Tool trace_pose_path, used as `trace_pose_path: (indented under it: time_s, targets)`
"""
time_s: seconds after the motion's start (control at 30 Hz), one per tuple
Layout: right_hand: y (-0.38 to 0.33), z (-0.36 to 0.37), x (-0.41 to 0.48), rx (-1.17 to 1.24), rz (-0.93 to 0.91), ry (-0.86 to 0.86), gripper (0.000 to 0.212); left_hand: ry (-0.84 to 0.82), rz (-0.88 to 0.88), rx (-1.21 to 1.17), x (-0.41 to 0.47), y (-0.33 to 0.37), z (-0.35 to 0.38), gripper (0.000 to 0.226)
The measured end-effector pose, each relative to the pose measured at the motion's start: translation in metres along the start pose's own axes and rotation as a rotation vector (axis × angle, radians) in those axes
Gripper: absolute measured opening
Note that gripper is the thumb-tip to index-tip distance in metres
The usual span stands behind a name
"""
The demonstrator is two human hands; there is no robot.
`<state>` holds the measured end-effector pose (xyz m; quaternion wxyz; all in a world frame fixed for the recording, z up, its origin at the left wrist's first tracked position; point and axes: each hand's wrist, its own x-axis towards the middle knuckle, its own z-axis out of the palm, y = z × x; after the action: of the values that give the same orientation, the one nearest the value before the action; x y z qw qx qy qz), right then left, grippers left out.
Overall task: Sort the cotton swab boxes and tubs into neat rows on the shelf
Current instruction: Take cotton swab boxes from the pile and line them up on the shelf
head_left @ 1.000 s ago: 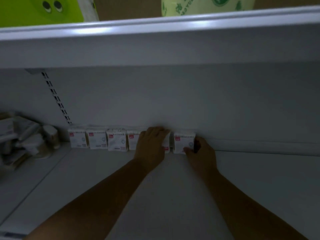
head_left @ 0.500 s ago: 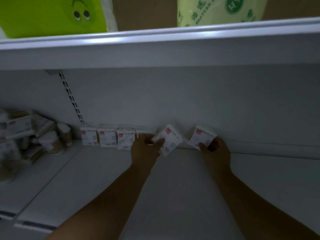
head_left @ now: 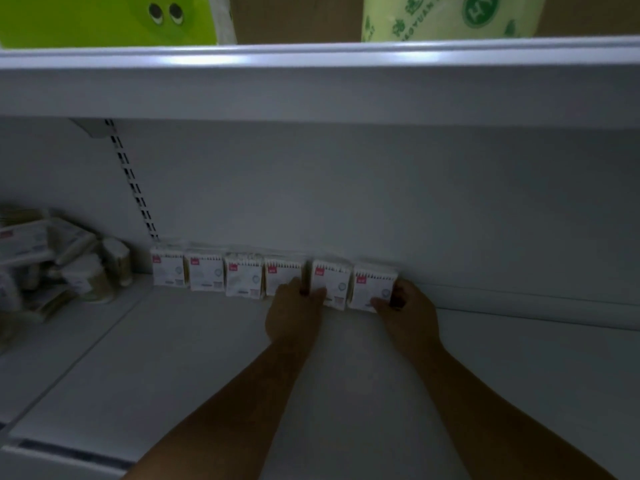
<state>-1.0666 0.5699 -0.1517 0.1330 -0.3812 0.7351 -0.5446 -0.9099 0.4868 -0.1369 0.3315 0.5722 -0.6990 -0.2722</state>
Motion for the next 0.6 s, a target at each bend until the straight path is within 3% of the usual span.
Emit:
trace_pose_path:
  time_s: [0.2, 0.6]
  targets:
    - [-0.003, -0.001, 0.000, -0.085, 0.014, 0.002, 0.040, -0.041, 0.092, 0.175, 0.007, -0.008, 0.002, 0.026]
    - [-0.005, 0.001, -0.003, -0.196, -0.005, 0.034, 0.040, -0.003, 0.114, 0.203, 0.013, -0.017, 0.009, 0.018]
